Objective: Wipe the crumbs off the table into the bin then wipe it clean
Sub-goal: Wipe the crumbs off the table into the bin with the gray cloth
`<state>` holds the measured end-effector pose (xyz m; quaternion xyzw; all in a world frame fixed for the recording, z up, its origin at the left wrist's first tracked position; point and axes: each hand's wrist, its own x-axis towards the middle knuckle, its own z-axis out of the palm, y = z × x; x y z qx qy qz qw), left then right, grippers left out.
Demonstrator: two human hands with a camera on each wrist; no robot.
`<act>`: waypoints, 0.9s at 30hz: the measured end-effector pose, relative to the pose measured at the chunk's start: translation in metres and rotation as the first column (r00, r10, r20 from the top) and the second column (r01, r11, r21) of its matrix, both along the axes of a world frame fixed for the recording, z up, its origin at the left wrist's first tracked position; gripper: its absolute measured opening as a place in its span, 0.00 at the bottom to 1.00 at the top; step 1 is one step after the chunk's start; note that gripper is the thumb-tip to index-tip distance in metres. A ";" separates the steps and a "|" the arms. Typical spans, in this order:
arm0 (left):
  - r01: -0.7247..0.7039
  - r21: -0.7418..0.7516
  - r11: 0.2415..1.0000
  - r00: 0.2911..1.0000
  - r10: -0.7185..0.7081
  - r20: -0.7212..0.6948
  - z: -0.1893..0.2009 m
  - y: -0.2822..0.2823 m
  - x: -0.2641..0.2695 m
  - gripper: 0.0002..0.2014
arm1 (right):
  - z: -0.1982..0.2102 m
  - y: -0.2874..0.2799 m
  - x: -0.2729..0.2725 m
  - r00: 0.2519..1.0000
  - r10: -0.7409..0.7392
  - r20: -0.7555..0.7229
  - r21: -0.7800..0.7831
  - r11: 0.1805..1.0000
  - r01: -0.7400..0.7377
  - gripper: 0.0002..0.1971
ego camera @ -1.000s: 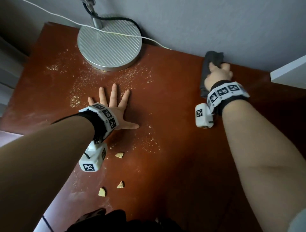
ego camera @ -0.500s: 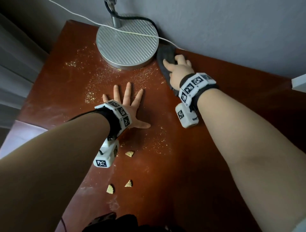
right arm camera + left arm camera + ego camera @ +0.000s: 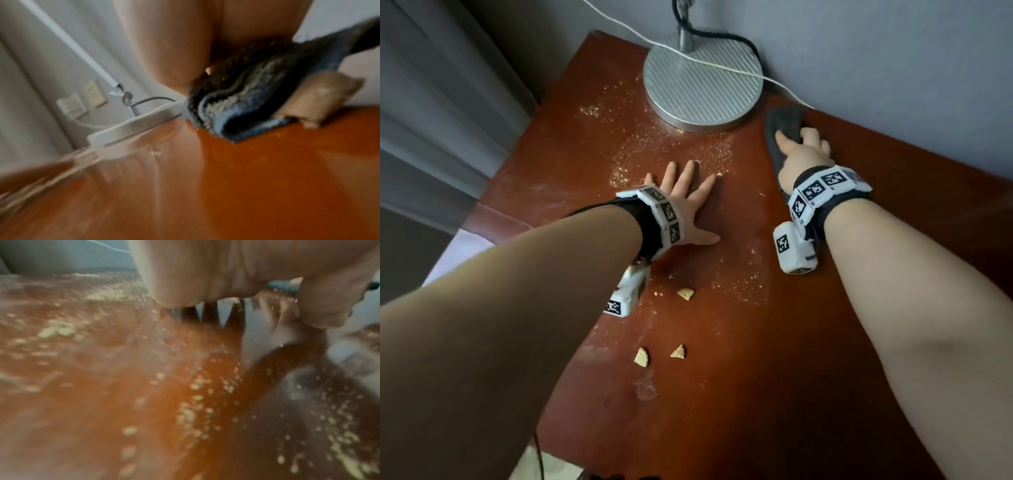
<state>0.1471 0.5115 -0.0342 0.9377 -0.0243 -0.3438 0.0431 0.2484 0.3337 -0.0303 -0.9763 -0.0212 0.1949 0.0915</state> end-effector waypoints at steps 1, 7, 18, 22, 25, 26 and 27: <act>-0.026 -0.026 0.999 1.000 0.027 0.015 0.004 0.011 -0.005 0.50 | 0.000 0.002 -0.008 0.999 0.050 0.002 0.019 0.999 -0.050 0.33; -0.352 0.092 0.931 0.936 0.349 0.048 0.024 0.095 -0.069 0.45 | -0.007 0.025 -0.065 0.944 0.312 -0.105 0.281 0.920 -0.273 0.22; -0.385 0.117 0.916 0.923 0.384 0.028 -0.013 0.115 -0.152 0.47 | -0.004 0.017 -0.076 0.990 0.131 0.057 0.021 0.991 -0.133 0.29; -0.377 0.112 0.920 0.925 0.380 -0.003 -0.011 0.117 -0.153 0.48 | -0.005 0.033 -0.116 0.939 0.332 -0.085 0.199 0.929 -0.311 0.23; -0.366 0.121 0.923 0.929 0.370 -0.004 -0.009 0.116 -0.153 0.48 | 0.002 0.034 -0.137 0.911 0.395 -0.121 0.278 0.894 -0.351 0.22; -0.365 0.124 0.923 0.930 0.368 -0.003 -0.009 0.116 -0.153 0.48 | 0.006 0.031 -0.137 0.923 0.375 -0.080 0.291 0.895 -0.338 0.23; -0.365 0.128 0.922 0.930 0.368 -0.002 -0.008 0.116 -0.153 0.48 | 0.010 0.025 -0.135 0.946 0.323 -0.030 0.290 0.908 -0.301 0.25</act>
